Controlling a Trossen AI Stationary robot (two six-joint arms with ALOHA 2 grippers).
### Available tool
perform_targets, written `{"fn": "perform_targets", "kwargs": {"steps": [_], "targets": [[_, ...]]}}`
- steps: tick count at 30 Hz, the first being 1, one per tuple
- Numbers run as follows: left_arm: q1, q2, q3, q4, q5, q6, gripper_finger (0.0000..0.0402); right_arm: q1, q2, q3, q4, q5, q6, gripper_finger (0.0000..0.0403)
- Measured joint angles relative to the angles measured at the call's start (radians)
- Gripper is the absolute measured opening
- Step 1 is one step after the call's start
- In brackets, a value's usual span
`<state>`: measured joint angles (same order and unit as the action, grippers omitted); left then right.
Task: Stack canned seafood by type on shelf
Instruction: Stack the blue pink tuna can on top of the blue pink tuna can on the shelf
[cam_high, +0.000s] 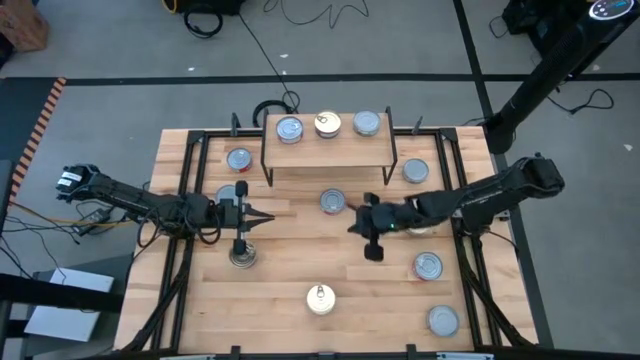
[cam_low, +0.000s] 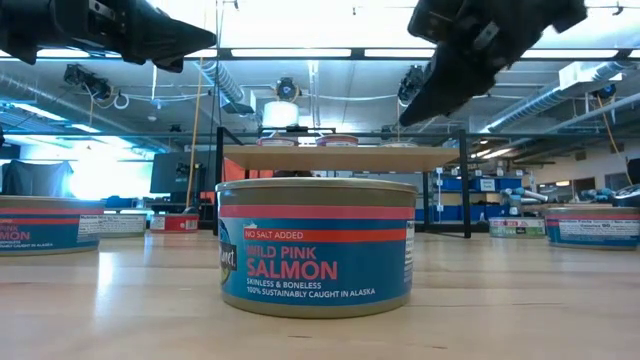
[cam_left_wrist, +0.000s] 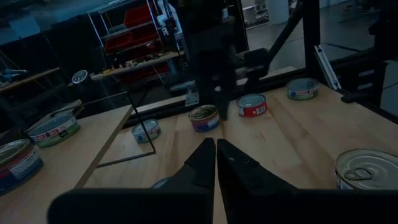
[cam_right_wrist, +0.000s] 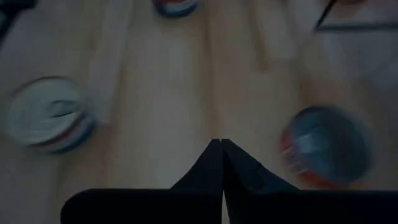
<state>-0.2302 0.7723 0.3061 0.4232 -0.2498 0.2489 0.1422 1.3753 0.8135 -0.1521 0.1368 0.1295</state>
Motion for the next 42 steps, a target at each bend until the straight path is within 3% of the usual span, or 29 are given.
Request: {"fn": "perform_targets", "kwargs": {"steps": [3,7,12,21,42], "targets": [[0.000,0.000,0.000,0.000,0.000,0.000,0.0019,-0.086,-0.013,0.000,0.027,0.018,-0.011,0.0017],[0.000,0.000,0.000,0.000,0.000,0.000,0.0019,-0.160,-0.020,0.000,0.087,0.030,0.148,0.0019],[0.000,0.000,0.000,0.001,0.000,0.005,0.0019,-0.158,-0.019,0.000,0.143,0.034,0.047,0.0006],[0.000,0.000,0.000,0.003,0.000,0.005,0.0019,-0.158,-0.019,0.000,0.231,0.053,0.051,0.0010],[0.000,0.000,0.000,0.004,0.000,0.007,0.0019,-0.132,-0.019,0.000,0.263,0.079,0.112,0.0002]]}}
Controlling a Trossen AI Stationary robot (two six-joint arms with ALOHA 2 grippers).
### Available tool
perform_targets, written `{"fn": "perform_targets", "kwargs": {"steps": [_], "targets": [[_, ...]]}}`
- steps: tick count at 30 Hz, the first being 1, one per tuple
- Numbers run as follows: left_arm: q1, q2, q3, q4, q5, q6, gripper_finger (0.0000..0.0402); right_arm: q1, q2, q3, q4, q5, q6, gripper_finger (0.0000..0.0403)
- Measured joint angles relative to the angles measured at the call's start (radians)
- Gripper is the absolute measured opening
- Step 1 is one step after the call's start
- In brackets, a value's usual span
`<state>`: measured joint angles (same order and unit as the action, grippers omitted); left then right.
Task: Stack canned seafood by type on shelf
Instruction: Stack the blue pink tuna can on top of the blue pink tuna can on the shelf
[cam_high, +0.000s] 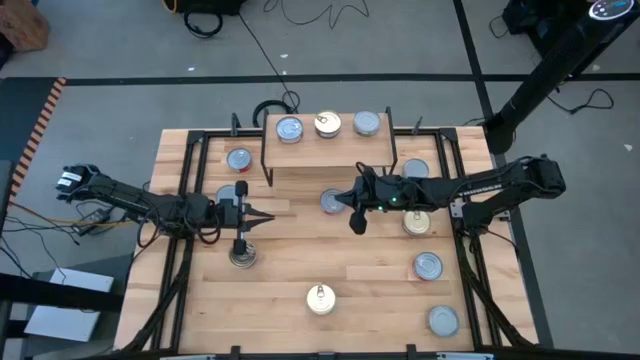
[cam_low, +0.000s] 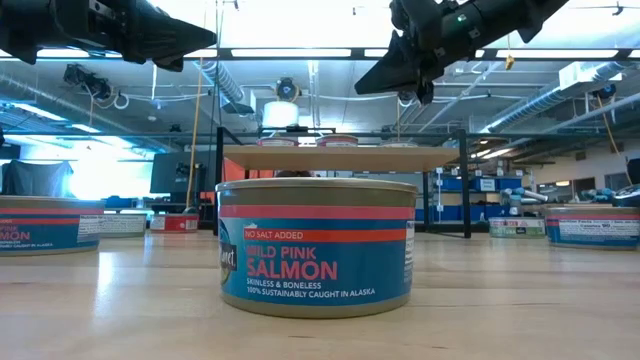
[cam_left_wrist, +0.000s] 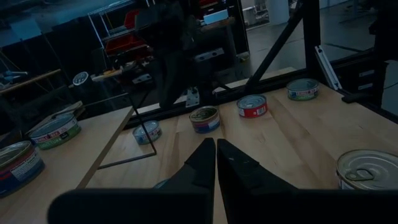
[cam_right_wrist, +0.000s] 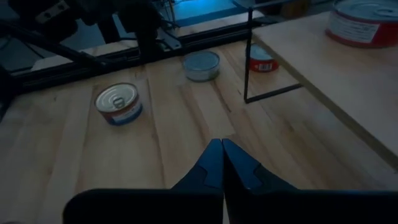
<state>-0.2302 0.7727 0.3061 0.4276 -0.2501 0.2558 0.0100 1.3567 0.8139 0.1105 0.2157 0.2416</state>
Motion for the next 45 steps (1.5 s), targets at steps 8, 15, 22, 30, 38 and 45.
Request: {"fn": "perform_targets", "kwargs": {"steps": [8,15,22,30,38,45], "targets": [[0.000,0.000,0.000,0.000,0.000,0.000,0.0019,0.074,0.012,0.001,0.009,0.026,0.025,0.0001],[0.000,0.000,0.000,0.003,0.000,0.000,0.0019,0.130,0.218,0.154,0.021,0.030,0.038,0.0002],[0.000,0.000,0.000,0.008,0.000,0.000,0.0019,0.130,0.448,0.437,-0.004,0.034,0.155,0.0005],[0.000,0.000,0.000,0.008,0.000,0.000,0.0019,0.155,0.669,0.685,-0.020,0.016,0.237,0.0008],[0.000,0.000,0.000,0.008,0.000,0.000,0.0019,0.175,0.876,0.914,-0.016,0.017,0.305,0.0009],[0.000,0.000,0.001,0.006,0.000,0.000,0.0019,0.186,1.016,1.024,-0.008,0.016,0.305,0.0008]]}}
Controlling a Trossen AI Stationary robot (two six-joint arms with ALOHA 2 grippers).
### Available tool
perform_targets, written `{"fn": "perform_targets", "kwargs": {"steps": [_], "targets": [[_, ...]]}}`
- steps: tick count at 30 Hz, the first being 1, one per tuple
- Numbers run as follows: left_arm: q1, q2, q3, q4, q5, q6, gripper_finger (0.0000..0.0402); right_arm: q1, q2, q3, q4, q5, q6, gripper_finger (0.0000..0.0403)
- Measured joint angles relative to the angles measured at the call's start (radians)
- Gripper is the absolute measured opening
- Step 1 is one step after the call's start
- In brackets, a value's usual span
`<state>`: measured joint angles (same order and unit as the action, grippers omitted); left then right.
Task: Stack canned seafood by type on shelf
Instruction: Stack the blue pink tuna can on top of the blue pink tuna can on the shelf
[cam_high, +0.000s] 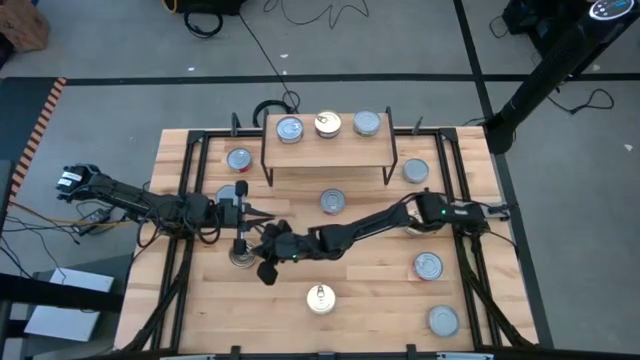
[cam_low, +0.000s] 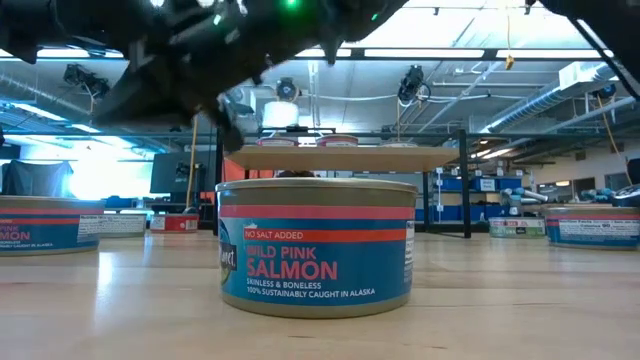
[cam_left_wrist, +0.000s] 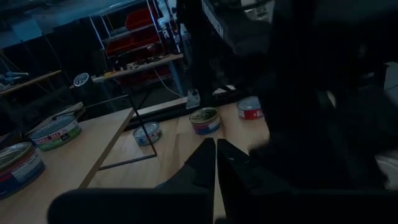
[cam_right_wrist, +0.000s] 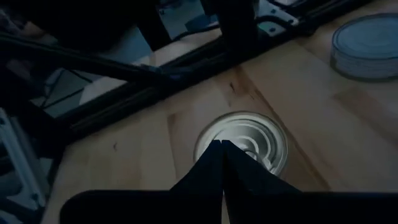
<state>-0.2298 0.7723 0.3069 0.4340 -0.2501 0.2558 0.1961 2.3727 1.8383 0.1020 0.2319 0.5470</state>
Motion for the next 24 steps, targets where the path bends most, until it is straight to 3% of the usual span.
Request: {"fn": "perform_targets", "kwargs": {"steps": [8,24], "targets": [[0.000,0.000,0.000,0.001,0.000,0.000,0.0019,0.010,0.083,0.040,0.044,0.014,-0.031,0.0008],[0.000,0.000,0.000,0.001,0.000,0.000,0.0019,0.027,0.081,0.040,0.015,0.088,-0.103,0.0007]]}}
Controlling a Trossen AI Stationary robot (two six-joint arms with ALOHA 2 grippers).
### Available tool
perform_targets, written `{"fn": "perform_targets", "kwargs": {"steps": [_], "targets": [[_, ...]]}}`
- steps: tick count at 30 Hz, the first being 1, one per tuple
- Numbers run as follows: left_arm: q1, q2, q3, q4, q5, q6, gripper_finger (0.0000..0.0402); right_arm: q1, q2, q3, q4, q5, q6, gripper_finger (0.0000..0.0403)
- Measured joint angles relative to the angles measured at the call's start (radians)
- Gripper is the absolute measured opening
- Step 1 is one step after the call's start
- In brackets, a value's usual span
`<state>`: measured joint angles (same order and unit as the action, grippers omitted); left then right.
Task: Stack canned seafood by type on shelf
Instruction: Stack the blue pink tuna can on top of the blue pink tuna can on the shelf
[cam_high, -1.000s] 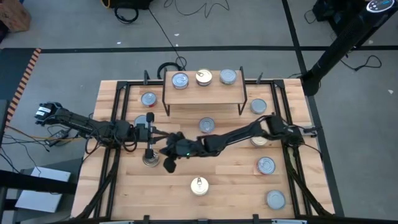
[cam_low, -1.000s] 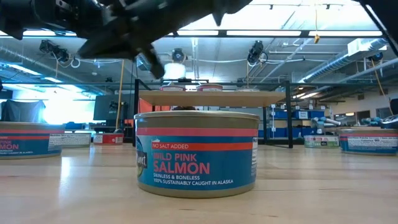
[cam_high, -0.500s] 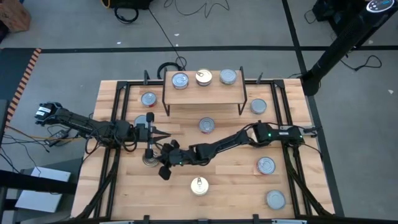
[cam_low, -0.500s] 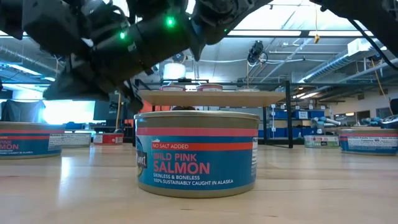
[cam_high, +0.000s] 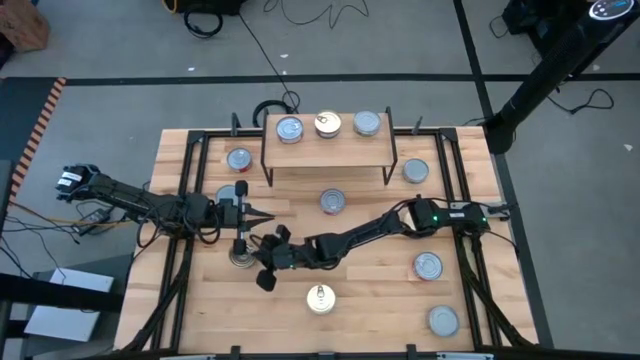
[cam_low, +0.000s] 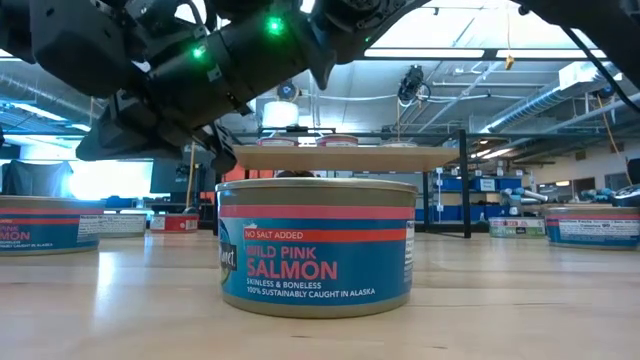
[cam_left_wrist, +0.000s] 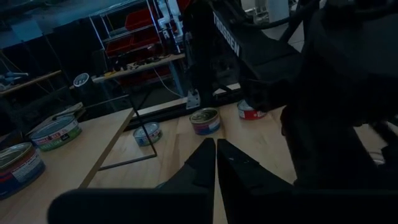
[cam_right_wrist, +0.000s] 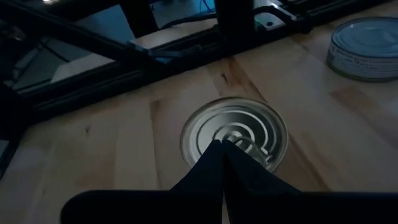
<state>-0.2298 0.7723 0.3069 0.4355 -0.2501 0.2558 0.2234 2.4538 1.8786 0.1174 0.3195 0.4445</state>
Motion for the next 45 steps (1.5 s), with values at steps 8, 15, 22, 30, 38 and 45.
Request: {"fn": "perform_targets", "kwargs": {"steps": [8,15,22,30,38,45], "targets": [[0.000,0.000,0.000,0.000,0.000,0.000,0.0019,-0.002,0.000,0.000,0.005,0.005,-0.003,0.0006],[0.000,0.000,0.000,0.000,0.000,0.000,0.0019,-0.007,0.000,0.000,0.018,0.035,0.005,0.0006],[0.000,0.000,0.000,0.000,0.000,0.000,0.0019,-0.009,0.000,0.000,0.020,0.039,0.061,0.0006],[0.000,0.000,0.000,0.000,0.000,0.000,0.0019,-0.009,0.000,0.000,0.023,0.046,0.061,0.0006],[0.000,0.000,0.000,0.000,0.000,0.000,0.0019,0.002,0.000,0.000,0.024,0.027,0.106,0.0002],[0.000,0.000,0.000,0.000,0.000,0.000,0.0019,0.009,0.000,0.000,0.008,0.030,0.123,0.0001]]}}
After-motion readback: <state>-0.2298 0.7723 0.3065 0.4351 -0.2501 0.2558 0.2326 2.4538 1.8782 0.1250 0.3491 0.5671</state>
